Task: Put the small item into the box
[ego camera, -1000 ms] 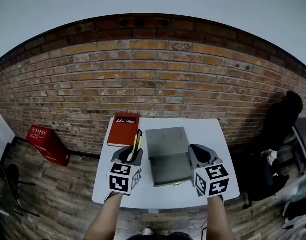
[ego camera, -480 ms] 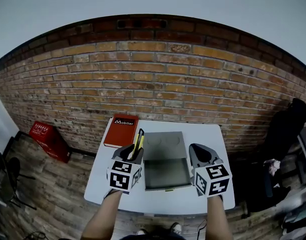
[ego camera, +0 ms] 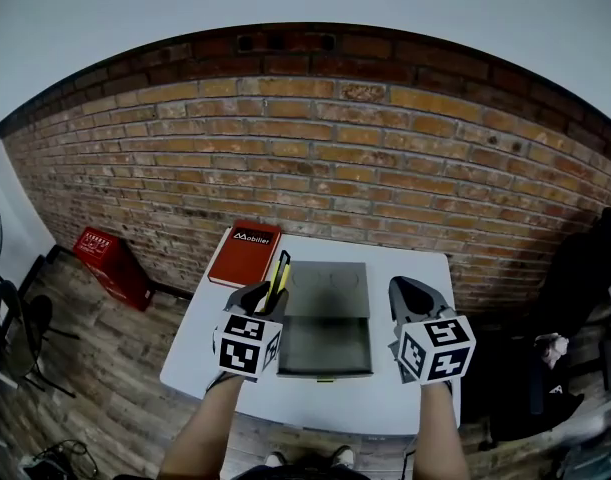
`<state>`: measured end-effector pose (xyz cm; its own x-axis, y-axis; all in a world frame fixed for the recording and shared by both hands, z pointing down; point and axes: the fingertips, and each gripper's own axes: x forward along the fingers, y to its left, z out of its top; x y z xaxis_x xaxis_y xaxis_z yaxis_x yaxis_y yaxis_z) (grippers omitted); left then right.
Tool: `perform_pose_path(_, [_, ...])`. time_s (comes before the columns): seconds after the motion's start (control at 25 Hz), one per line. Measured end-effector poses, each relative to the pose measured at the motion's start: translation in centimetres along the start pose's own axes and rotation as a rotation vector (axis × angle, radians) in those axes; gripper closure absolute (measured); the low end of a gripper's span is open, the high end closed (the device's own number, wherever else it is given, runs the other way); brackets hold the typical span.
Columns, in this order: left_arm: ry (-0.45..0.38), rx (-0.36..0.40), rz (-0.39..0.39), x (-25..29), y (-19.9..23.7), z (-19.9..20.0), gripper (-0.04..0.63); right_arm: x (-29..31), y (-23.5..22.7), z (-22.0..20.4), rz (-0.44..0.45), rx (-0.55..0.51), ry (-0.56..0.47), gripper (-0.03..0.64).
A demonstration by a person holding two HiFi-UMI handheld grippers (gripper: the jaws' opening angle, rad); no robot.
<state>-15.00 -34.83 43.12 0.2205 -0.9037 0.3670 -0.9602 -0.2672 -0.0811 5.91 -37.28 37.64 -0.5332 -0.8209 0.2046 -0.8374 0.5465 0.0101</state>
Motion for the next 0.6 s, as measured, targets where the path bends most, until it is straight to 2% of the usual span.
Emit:
perform_pose_path(0.36, [0.018, 0.009, 0.003, -0.3, -0.1, -0.7, 0.465, -0.4, 0.4, 0.2, 0.014, -0.011, -0.008, 0.597])
perform_pose_path(0.6, [0.051, 0.061, -0.058, 0.3, -1.2, -1.1, 0.465, -0.6, 0.6, 0.0, 0.011, -0.006, -0.007, 0.597])
